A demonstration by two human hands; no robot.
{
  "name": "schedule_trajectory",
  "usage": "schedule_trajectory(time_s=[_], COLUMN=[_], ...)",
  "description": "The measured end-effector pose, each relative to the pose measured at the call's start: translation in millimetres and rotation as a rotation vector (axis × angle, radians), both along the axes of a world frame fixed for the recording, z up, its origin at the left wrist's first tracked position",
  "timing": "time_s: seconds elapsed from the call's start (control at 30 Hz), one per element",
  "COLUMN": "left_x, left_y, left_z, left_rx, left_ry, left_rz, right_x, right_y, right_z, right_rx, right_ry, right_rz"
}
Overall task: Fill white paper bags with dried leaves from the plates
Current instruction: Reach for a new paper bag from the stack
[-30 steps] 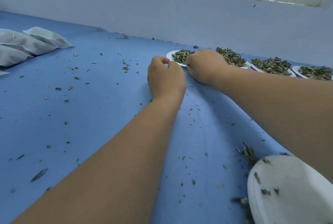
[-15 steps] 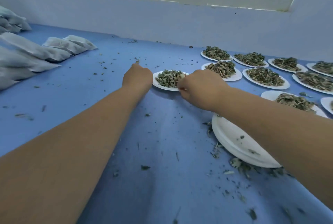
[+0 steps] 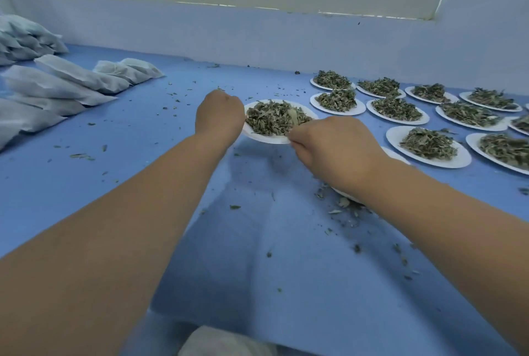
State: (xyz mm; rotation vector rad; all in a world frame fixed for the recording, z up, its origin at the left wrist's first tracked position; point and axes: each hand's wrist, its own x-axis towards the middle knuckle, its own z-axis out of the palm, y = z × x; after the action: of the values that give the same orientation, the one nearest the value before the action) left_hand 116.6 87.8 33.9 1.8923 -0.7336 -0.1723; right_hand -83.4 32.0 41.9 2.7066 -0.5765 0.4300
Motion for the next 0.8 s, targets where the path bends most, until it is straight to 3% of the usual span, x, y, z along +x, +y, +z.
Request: schedule_trajectory(time_s=[0.1, 0.23, 0.6, 0.8], left_x=[-35, -85, -123, -166], left_y=[-6, -16, -14, -25], left_z=[0, -7, -31, -12], left_rx=[-0.075, -0.035, 0.18, -0.043], left_ry=[-0.025, -0.073, -0.506, -0.632], left_rz=[-0.02, -0.139, -0.171, -0.272], right_x=[-47, -108, -152, -165], right_y=[4, 6, 2, -8], right_z=[6, 4, -13, -7], right_rx=[0.005, 0.045, 0.059, 0.035], right_ry=[-0.028, -0.005, 0.034, -0.06], right_rz=[-0.053, -0.148, -0.176, -0.217])
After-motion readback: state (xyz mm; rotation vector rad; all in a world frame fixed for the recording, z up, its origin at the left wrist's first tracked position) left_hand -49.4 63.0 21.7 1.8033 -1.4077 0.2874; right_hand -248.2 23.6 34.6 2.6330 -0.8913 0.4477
